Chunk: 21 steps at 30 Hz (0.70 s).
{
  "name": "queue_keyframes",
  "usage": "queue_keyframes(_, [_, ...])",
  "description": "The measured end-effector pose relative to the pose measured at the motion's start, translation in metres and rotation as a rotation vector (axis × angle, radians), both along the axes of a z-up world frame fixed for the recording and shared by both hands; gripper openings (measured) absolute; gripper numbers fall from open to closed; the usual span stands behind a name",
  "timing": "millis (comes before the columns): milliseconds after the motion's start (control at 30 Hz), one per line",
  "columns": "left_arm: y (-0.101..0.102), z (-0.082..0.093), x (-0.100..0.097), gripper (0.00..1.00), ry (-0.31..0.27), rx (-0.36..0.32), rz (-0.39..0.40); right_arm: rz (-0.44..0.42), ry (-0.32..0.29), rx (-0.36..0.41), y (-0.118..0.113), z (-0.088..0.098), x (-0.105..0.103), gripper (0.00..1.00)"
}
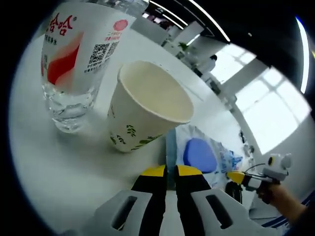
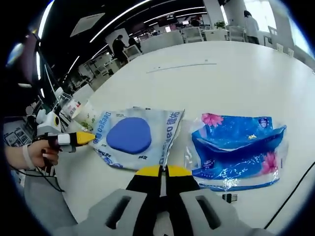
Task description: Arrange the tabletop items into an orderly group along one side of the table until the central work area is clear of visible clutter.
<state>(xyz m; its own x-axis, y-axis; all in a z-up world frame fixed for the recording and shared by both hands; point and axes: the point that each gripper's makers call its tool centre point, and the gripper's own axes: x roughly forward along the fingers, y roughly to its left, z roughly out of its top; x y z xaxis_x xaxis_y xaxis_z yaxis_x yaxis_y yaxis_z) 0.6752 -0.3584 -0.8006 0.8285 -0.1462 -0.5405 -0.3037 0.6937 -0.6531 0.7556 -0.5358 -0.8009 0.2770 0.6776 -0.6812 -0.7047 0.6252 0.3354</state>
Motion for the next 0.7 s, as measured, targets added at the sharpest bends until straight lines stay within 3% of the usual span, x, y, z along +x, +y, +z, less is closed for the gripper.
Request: queue_keyframes(700, [0.0046, 0.0049, -0.0011, 0.08, -0.038, -0.003, -0.004, 0.012, -0.014, -0.003, -0.0033, 0.0015, -0.0054, 0.09])
